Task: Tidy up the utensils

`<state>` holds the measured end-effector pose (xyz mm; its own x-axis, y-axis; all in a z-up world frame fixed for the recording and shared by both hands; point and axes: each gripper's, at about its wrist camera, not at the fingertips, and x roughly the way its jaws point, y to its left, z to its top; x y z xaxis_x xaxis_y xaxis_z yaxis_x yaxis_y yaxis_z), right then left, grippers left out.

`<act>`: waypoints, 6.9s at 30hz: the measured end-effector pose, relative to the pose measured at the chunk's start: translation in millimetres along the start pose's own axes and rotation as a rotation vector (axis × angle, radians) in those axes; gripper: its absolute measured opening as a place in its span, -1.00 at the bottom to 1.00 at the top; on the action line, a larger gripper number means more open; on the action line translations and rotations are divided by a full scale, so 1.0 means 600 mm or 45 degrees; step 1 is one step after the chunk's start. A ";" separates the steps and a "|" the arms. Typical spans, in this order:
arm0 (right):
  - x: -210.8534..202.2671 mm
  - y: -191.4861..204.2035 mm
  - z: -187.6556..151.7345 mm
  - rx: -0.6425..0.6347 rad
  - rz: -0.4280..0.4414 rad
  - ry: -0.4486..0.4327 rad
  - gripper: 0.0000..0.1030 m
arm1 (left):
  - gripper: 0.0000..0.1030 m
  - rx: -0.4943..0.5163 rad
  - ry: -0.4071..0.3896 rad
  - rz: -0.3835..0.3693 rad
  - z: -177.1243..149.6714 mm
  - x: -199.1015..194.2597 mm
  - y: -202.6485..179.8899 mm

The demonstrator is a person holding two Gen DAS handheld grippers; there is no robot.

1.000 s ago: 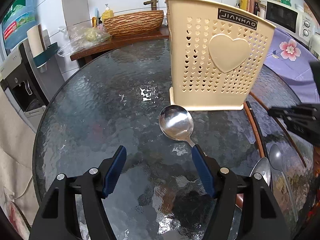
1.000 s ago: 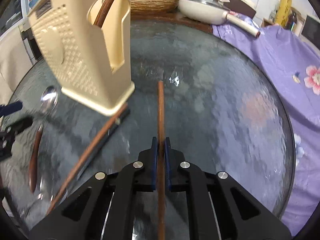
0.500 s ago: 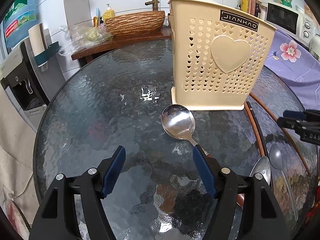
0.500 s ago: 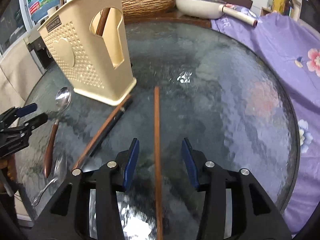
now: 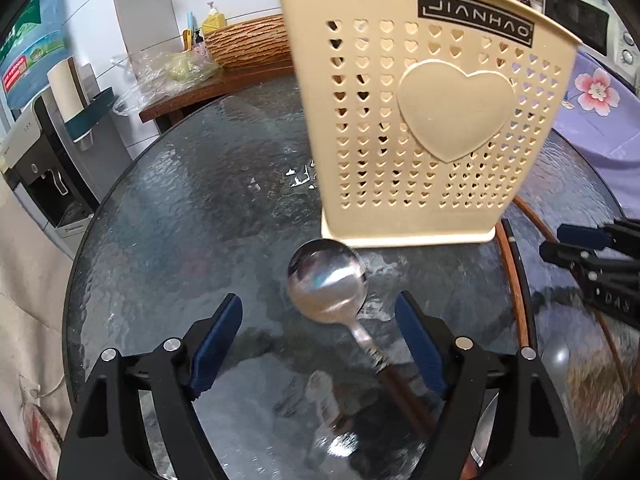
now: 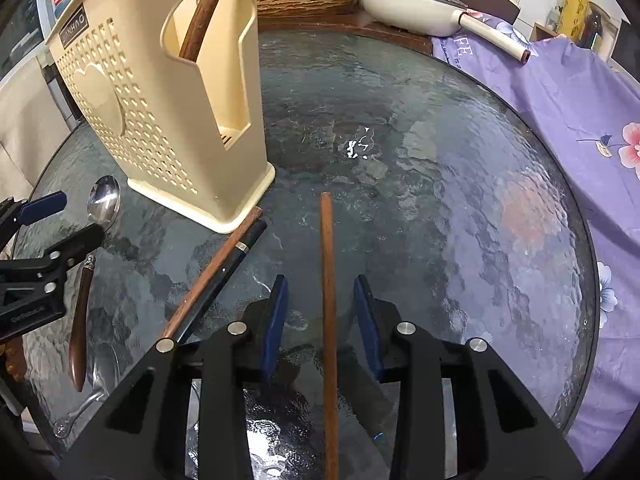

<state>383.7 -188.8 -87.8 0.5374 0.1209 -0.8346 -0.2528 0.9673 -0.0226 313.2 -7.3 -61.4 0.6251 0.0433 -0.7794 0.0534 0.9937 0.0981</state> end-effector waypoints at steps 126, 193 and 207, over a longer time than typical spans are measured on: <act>-0.272 0.035 0.138 0.112 0.189 -0.811 -0.86 | -0.12 -0.078 -0.615 -0.063 0.174 -0.165 0.018; -0.083 0.093 -0.141 -0.157 0.155 -0.116 -0.31 | 0.37 0.336 -0.084 -0.341 -0.158 -0.122 -0.040; -0.094 0.073 -0.159 -0.110 0.202 -0.119 -0.31 | 0.05 0.459 -0.030 -0.353 -0.175 -0.119 -0.073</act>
<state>265.3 -174.5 -94.3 0.5565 0.2946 -0.7769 -0.4063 0.9121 0.0549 184.7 -43.3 -75.3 0.5664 -0.2258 -0.7926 0.4865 0.8679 0.1004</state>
